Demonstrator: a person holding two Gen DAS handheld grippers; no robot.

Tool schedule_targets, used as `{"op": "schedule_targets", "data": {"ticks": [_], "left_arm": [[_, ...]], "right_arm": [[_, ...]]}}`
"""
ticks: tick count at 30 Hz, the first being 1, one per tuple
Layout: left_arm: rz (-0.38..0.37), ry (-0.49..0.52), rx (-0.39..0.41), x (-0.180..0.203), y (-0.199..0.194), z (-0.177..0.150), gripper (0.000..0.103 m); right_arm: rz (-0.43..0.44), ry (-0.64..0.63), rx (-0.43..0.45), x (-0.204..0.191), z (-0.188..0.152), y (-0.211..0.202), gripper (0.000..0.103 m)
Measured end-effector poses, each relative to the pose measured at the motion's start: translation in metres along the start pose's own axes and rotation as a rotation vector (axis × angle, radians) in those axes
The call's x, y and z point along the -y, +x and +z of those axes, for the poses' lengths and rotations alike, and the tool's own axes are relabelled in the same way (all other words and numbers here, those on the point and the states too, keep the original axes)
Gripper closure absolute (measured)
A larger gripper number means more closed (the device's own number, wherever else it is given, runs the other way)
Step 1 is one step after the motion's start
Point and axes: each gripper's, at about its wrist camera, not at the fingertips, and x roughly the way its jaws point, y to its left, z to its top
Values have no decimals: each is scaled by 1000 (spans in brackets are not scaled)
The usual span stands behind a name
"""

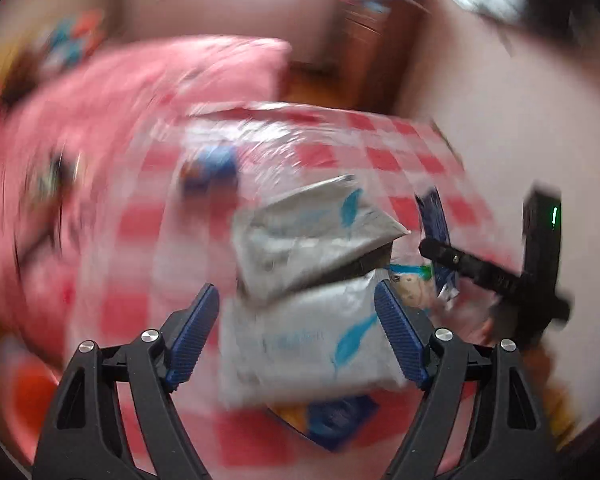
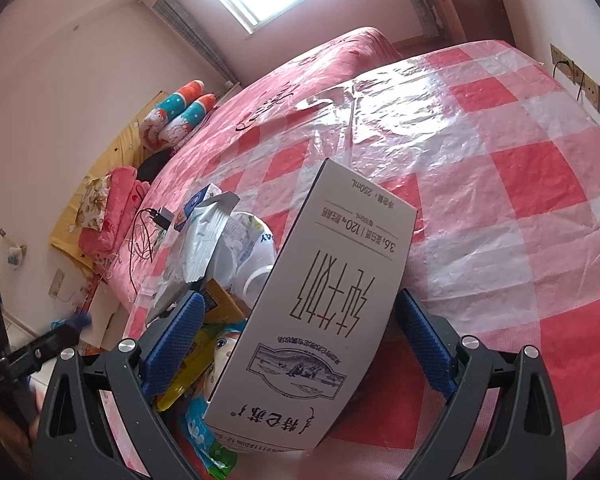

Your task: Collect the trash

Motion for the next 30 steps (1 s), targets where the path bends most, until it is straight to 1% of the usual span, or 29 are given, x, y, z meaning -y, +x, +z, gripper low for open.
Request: {"op": "schedule_targets", "data": {"ticks": [2, 3, 4, 5, 7, 8, 10, 12, 14, 16, 17, 20, 22, 24, 26, 30], "left_arm": [[14, 148, -39, 9, 15, 17, 23], [30, 201, -53, 12, 21, 21, 23], [60, 264, -68, 15, 29, 25, 23], [93, 341, -101, 19, 42, 30, 23], [101, 425, -146, 23, 60, 34, 23], [100, 448, -158, 23, 66, 36, 23], [69, 483, -191, 23, 84, 40, 23], [34, 505, -192, 21, 93, 46, 22], [8, 492, -193, 17, 101, 55, 22], [-31, 463, -218, 12, 109, 62, 22], [-41, 468, -222, 13, 112, 64, 22], [-40, 545, -220, 24, 111, 66, 22], [-49, 624, -219, 35, 107, 65, 22], [-34, 722, -224, 47, 107, 63, 22], [-30, 792, -238, 54, 109, 63, 22], [-41, 861, -282, 60, 122, 71, 20]], "right_arm": [[2, -7, -4, 0, 1, 1, 8], [4, -8, -5, 0, 1, 2, 8], [7, -7, -7, 0, 2, 3, 8], [10, -4, -7, 1, 3, 3, 8], [21, 6, -6, 3, 3, 3, 8], [26, 10, -5, 4, 4, 3, 8], [34, 16, -4, 6, 4, 2, 8], [35, 18, -3, 7, 5, 2, 8], [31, 14, -4, 7, 6, 3, 8], [28, 11, -5, 6, 6, 3, 8], [28, 11, -4, 6, 6, 3, 8], [29, 11, -5, 6, 6, 4, 8], [31, 12, -5, 6, 6, 3, 8], [35, 16, -3, 6, 6, 3, 8], [37, 17, -3, 6, 6, 3, 8], [30, 9, -4, 5, 7, 4, 8]]}}
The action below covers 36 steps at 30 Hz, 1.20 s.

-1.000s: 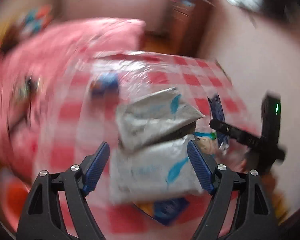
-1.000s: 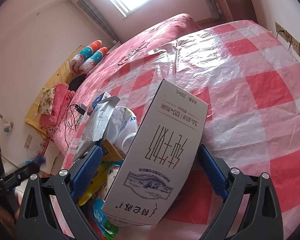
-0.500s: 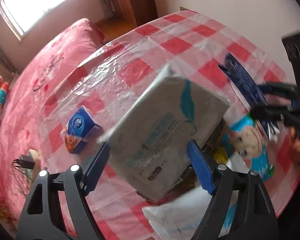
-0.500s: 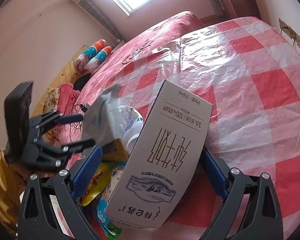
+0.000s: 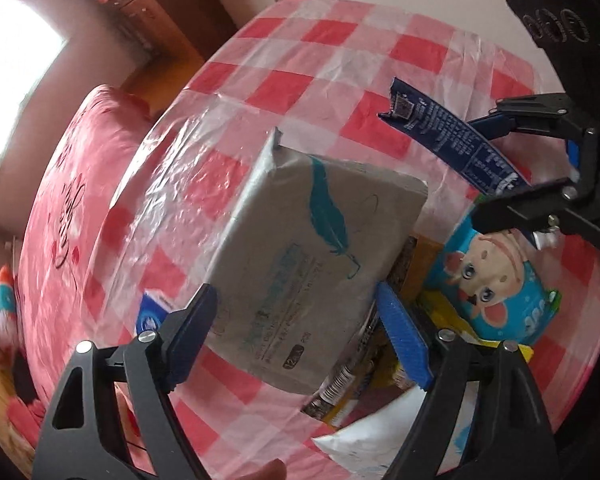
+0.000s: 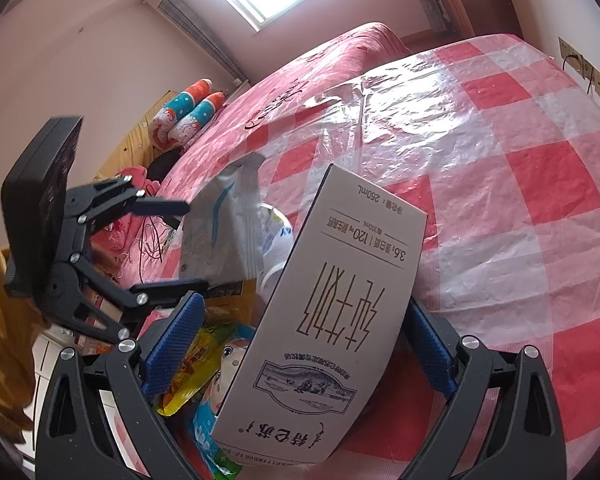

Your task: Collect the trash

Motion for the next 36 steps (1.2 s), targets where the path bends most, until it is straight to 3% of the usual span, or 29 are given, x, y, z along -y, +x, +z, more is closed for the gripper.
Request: {"op": "schedule_targets", "data": {"ticks": [4, 8, 15, 18, 21, 23, 26, 28, 33, 35, 36], "left_arm": [[-22, 38, -53, -6, 16, 7, 18], [-61, -2, -68, -15, 29, 11, 14], [9, -99, 34, -23, 27, 7, 15], [24, -184, 85, -30, 18, -3, 25], [42, -259, 139, -35, 9, -15, 41], [31, -320, 153, -40, 10, -22, 45], [62, -357, 190, -40, 11, -22, 56], [75, -375, 209, -37, 10, -20, 69], [131, -400, 225, -28, 16, -21, 75], [149, -422, 239, -26, 14, -24, 77], [151, -442, 254, -26, 11, -27, 78]], "right_arm": [[-10, -11, -1, -3, -1, 1, 8], [-7, -8, -1, -4, 0, 1, 8], [1, -1, -1, -2, 0, 2, 8], [-2, -5, -1, -1, 1, 1, 8], [-6, -9, -2, -2, 1, 2, 8], [-8, -10, -1, -2, 1, 2, 8], [-19, -19, -2, -5, 0, 2, 8], [-26, -27, -3, -7, 0, 3, 8], [-61, -36, 7, -11, -3, 2, 8], [-91, -33, 8, -11, -4, 3, 30], [-104, -33, 9, -11, -5, 4, 33]]}}
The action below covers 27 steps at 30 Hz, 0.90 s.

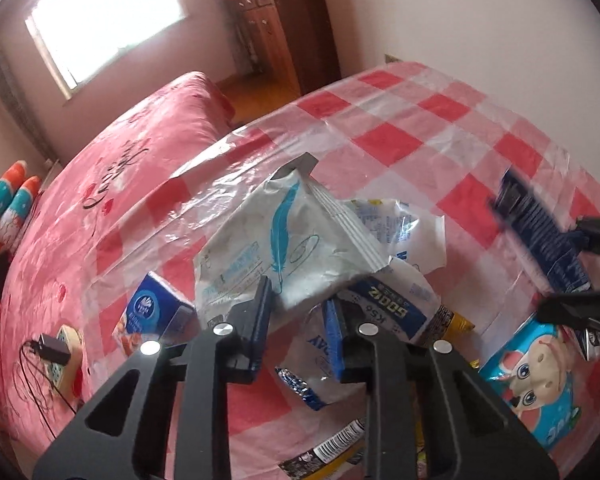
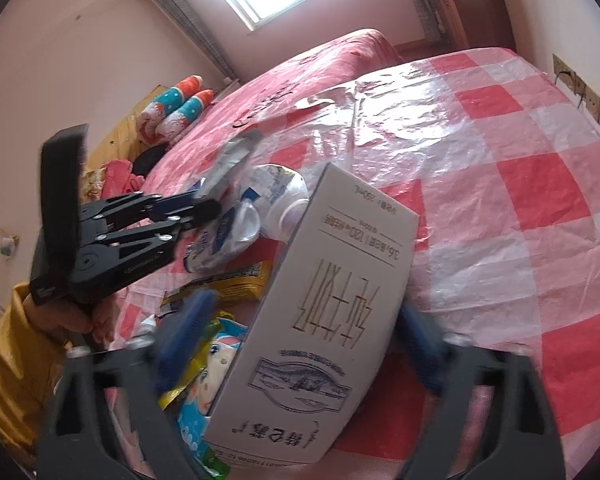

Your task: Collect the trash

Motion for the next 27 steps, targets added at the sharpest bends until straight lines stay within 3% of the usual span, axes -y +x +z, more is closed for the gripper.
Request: {"op": "schedule_targets", "data": {"ticks": [2, 13, 27], "left_arm": [[-1, -40, 19, -4, -6, -3, 79], [-49, -255, 139, -43, -64, -33, 91], [-162, -464, 199, -62, -135, -118, 94]], "right_arm": [[-17, -10, -6, -1, 0, 2, 46], [-82, -91, 50, -16, -5, 0, 46], [-86, -100, 101, -16, -4, -7, 46]]}}
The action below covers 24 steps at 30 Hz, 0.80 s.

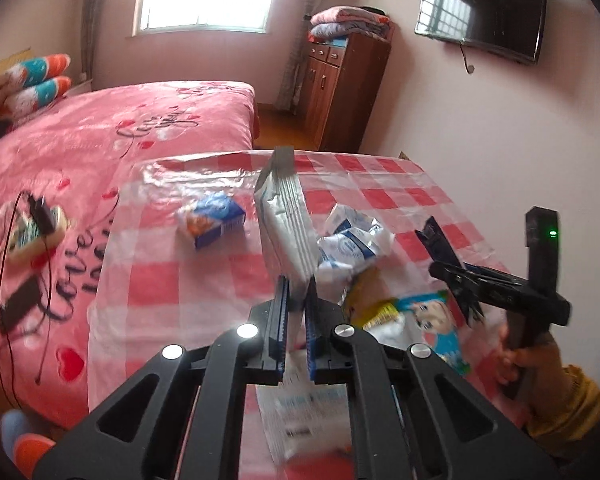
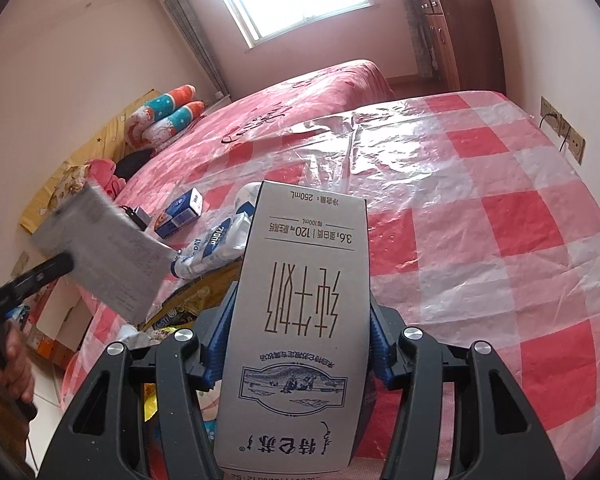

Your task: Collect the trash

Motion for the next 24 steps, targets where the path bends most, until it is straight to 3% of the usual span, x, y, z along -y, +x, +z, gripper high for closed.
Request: {"op": "schedule_targets", "data": {"ticks": [5, 6, 7, 8, 11, 16, 20, 24], "left_arm": [[34, -65, 7, -13, -7, -19, 87], [53, -66, 3, -15, 0, -21, 79], [74, -70, 4, -18, 6, -21, 62], [99, -84, 20, -22, 13, -21, 56], [105, -140, 57, -32, 26, -19, 55], [155, -313, 55, -56, 51, -20, 41], [83, -379, 29, -59, 53, -32, 41], [-34, -399, -29, -54, 46, -46, 40]], "right_arm": [[-10, 1, -6, -1, 0, 1, 46], [-11, 2, -6, 0, 0, 2, 46], [-10, 3, -6, 0, 0, 1, 46], [-9, 3, -5, 0, 0, 1, 46], [-11, 4, -9, -1, -1, 0, 46], [-6, 4, -10, 0, -1, 0, 46], [-5, 2, -19, -1, -2, 3, 46], [-6, 4, -23, 0, -2, 4, 46]]}}
